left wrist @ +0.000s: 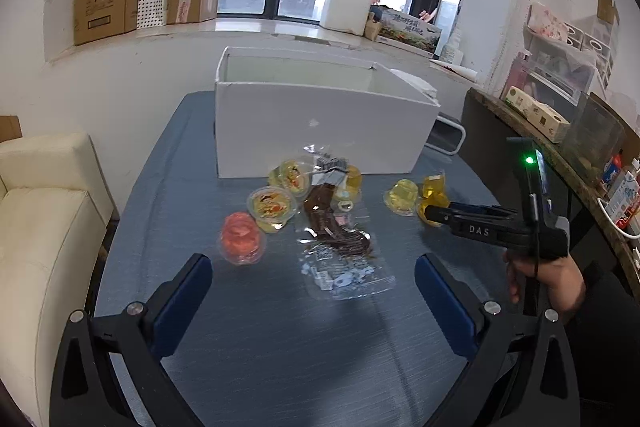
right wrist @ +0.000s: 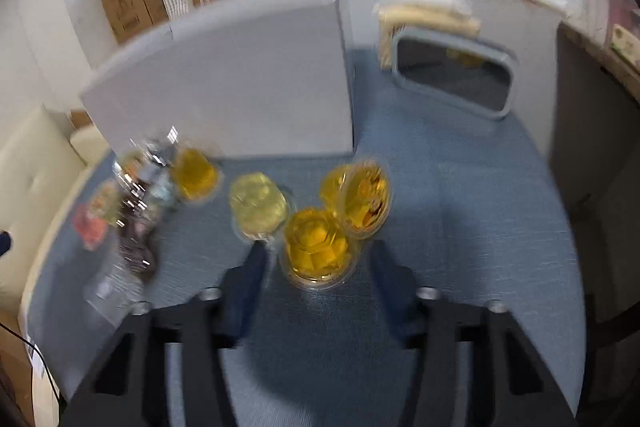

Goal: Organize snacks
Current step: 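Grasp the orange jelly cup with the right gripper while the left gripper grasps the pink jelly cup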

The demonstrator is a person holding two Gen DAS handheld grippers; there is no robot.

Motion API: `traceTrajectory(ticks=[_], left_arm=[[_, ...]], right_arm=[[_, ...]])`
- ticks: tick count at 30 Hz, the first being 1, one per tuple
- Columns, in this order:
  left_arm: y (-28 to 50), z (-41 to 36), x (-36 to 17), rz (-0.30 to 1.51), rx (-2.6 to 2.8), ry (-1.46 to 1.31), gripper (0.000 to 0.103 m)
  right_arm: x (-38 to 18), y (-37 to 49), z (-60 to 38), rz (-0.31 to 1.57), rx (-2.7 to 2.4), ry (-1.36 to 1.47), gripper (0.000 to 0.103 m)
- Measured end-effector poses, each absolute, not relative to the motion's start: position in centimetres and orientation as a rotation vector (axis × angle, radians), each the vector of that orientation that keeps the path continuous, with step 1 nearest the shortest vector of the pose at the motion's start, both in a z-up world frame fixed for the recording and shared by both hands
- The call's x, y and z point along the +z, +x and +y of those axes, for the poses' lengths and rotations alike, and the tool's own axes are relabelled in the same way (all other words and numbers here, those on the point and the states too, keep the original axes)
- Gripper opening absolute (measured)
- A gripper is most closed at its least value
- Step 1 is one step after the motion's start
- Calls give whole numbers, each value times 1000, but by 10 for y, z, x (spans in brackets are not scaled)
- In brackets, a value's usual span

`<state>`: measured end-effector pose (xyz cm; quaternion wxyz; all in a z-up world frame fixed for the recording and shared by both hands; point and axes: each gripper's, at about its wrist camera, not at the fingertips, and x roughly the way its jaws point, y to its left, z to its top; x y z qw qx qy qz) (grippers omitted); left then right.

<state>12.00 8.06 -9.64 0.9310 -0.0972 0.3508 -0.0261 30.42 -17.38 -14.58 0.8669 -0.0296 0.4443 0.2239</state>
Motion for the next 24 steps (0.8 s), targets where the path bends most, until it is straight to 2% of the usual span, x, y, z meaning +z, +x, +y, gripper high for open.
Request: traceTrajectory(ticks=[4,12,24], left_arm=[[120,86,-99,721,-49,-217,103],[129,87,-104,731,-46,-193,103],[190,114,-140,831,36,-139,103]], right_arm=[[-150,310,-172,917,471,-62,40],[-144,298,-172,894,535,-65,40],[-95,233,-182,798,641,-49,40]])
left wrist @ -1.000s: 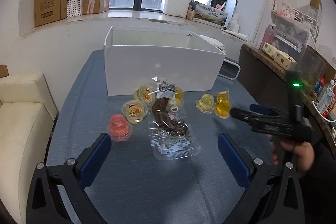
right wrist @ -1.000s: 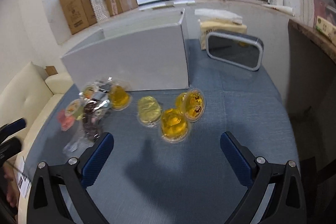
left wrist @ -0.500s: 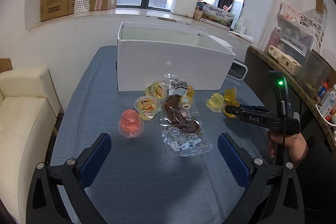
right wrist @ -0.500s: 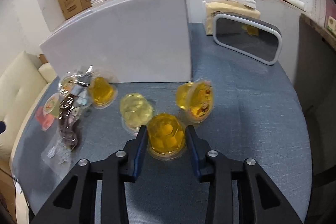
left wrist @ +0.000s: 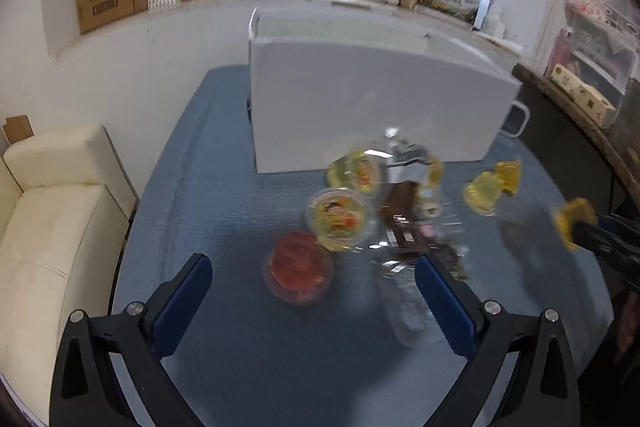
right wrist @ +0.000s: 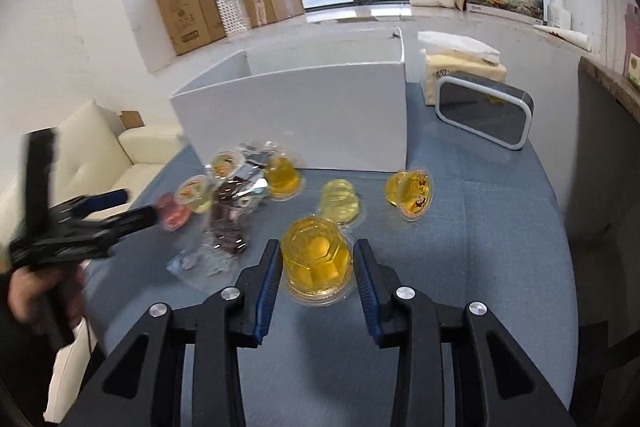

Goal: Organize snacks
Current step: 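Grasp the orange jelly cup with the right gripper while the left gripper grasps the pink jelly cup, then carry both jelly cups over the white box and open both grippers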

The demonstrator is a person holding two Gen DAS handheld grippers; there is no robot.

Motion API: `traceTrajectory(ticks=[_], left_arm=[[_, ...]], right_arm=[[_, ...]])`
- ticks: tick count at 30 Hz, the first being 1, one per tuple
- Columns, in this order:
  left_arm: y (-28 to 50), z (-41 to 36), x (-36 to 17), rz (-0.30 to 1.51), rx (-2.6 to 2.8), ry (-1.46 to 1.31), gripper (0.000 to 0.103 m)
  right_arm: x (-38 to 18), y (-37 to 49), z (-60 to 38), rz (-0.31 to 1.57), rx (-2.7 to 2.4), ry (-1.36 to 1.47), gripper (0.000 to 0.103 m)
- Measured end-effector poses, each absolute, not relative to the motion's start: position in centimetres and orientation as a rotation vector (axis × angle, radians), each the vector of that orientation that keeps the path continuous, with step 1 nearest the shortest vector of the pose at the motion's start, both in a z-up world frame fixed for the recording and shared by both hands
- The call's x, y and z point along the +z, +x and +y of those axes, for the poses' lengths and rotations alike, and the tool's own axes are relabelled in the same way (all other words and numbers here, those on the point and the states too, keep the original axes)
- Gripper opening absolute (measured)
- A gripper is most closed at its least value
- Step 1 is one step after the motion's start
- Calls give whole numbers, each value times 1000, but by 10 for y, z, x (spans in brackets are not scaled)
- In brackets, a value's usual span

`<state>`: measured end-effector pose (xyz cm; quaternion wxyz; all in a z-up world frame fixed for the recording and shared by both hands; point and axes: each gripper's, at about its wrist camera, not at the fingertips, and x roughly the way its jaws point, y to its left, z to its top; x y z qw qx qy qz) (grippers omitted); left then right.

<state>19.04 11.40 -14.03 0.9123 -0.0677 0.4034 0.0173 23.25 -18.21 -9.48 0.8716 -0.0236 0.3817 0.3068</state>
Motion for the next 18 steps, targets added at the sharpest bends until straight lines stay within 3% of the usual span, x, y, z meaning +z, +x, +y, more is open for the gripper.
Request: traceTrajectory(ticks=[5,8,10,11,18], left_arm=[[205,124,-158,889,1,-118,98],[211,130,-167,924,-14,-129,71],[211,130,-167,921,-18,-111,47],[211,130,-166,921,-31,-117,43],[194,124,-153,881,-105,-149,39]], right_arm=[[-85,222,-186,786,661,-43,40],[-83,222,-186,780,667,-37,40],[-84,221,-183,782,670,-38,40],[-84,221,-182,783,673,-39,40],[-81,216,-175,775,698,-46,40]])
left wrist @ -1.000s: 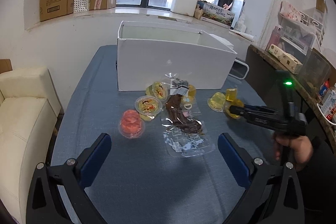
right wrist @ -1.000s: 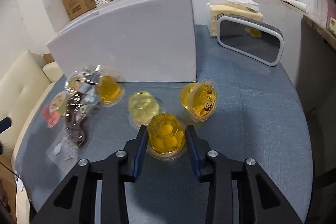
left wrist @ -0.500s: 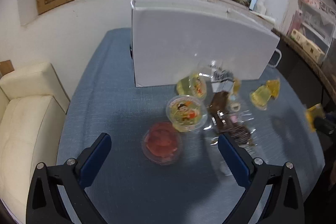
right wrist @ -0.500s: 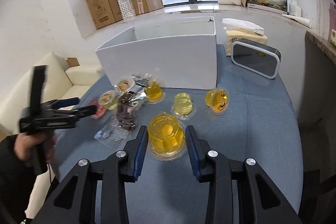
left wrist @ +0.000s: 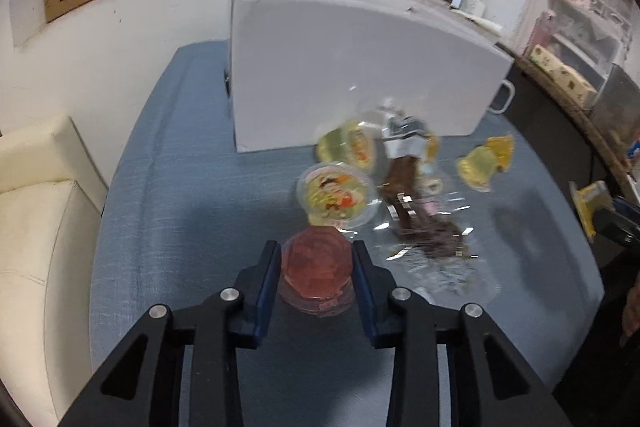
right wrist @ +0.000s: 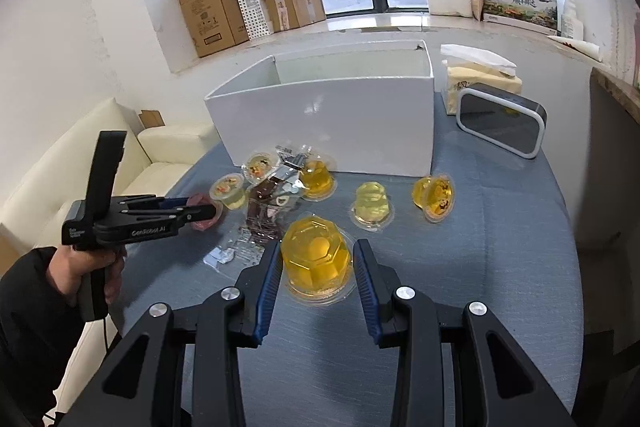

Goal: Organize snacks
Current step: 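Carry both jelly cups over the white box and open both grippers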

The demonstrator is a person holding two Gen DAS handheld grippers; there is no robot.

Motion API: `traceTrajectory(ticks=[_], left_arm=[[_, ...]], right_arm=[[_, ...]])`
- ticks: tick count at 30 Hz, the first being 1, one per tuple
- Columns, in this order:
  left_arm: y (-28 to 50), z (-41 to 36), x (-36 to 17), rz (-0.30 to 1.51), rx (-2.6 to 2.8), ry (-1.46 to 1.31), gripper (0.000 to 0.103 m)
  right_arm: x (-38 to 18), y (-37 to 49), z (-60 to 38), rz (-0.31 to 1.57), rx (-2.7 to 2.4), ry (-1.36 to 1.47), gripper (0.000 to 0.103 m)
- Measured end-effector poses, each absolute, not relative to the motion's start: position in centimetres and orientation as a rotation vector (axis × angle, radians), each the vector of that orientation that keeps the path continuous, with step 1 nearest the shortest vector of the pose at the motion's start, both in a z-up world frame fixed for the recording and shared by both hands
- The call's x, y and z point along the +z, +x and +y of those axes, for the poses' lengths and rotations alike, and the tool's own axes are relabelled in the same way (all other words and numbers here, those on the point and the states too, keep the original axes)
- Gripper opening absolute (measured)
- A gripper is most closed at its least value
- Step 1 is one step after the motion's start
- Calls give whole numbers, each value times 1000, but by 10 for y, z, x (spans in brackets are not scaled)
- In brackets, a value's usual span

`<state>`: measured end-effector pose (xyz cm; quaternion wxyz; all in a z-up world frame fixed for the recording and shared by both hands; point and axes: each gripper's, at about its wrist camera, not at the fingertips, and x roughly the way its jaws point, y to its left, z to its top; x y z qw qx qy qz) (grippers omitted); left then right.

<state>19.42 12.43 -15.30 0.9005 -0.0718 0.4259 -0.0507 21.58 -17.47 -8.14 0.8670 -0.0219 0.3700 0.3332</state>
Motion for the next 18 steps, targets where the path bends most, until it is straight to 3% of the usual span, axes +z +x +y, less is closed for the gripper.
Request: traceTrajectory(ticks=[18], left_arm=[[211,91,-23,628,-191,-78,39]], right_arm=[[-29,262,-142,669,741,-64,40]])
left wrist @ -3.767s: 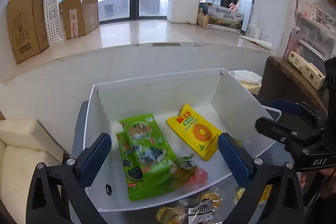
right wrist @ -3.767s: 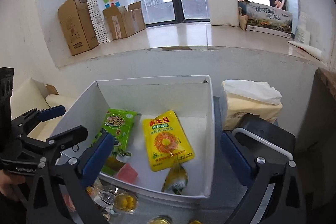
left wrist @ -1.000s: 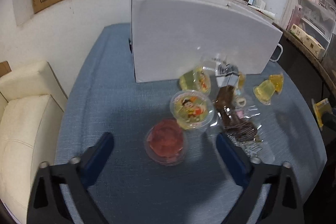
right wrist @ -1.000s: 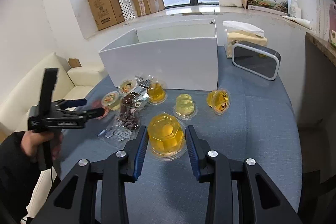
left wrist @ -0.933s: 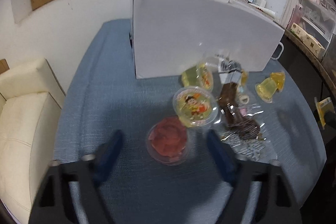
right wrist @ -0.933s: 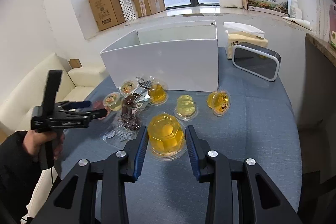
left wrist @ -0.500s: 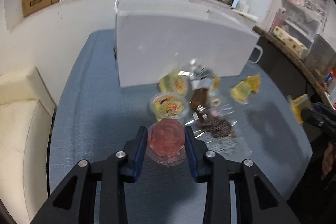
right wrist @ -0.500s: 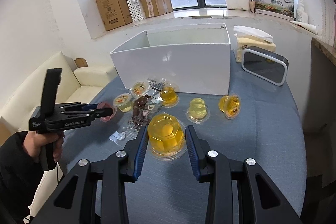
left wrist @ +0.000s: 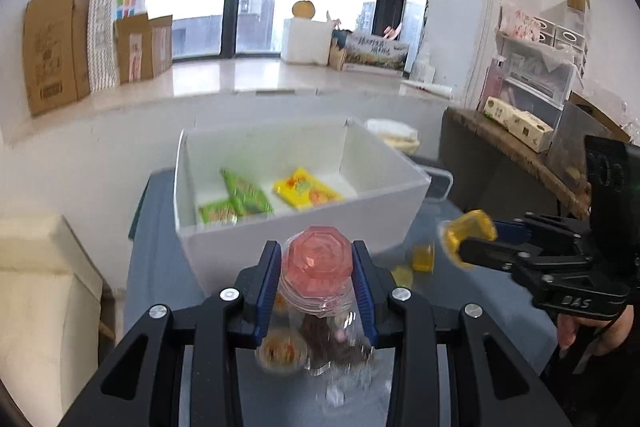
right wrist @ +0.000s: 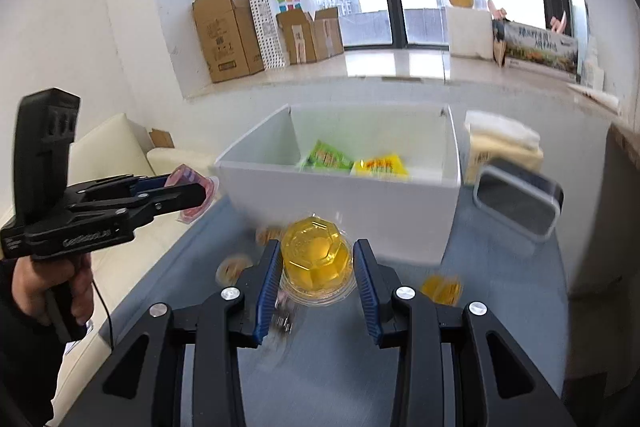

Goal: Organize snacks
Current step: 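Carry both jelly cups over the white box and open both grippers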

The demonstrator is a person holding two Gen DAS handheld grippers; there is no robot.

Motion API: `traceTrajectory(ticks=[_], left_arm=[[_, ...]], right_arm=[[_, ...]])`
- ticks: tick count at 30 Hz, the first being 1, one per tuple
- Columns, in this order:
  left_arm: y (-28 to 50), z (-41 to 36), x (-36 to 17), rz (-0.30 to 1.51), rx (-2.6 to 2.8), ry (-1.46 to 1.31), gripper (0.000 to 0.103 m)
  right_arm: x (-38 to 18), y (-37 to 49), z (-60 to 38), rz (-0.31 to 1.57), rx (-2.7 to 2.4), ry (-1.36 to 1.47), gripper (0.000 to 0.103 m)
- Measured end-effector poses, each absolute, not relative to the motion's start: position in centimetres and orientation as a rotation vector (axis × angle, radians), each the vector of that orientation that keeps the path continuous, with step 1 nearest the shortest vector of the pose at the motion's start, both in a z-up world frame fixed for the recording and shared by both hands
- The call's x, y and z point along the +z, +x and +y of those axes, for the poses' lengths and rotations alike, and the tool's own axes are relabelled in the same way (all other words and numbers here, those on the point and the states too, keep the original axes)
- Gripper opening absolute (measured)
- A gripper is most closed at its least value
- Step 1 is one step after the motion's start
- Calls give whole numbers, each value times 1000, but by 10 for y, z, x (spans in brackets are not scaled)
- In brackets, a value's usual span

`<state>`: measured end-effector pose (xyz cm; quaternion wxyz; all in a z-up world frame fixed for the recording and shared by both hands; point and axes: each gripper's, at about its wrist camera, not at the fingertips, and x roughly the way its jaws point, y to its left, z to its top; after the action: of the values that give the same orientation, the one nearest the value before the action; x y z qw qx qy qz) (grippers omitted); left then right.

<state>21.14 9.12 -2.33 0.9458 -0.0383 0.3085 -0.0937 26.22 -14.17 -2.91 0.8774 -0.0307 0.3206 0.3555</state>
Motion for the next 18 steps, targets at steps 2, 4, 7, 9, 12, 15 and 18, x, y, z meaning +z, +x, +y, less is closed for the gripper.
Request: traceTrajectory(ticks=[2,4,7,9,12,15,18], left_arm=[[223,90,-14,615,-193,-69,39],[238,89,-9,610,-196,-74,39],[263,89,-6,606,-199,-78,39],[281,93,-6,615,-195,-87,39],[309,96,-12,631,-193,-90,39],[334,98,-23,663,-190,-74,39],[351,100,-35,679,-145,-46,57]], right_arm=[[-22,278,-137,661,738,-55,40],[-16,293,-133,655,732,-45,40],[-9,319,-126,657,725,-23,40],[-7,335,-120,653,712,-29,40],[-8,361,-110,654,697,-62,40],[-17,383,-98,665,680,-128,40],[-30,402,-91,699,647,-144,43]])
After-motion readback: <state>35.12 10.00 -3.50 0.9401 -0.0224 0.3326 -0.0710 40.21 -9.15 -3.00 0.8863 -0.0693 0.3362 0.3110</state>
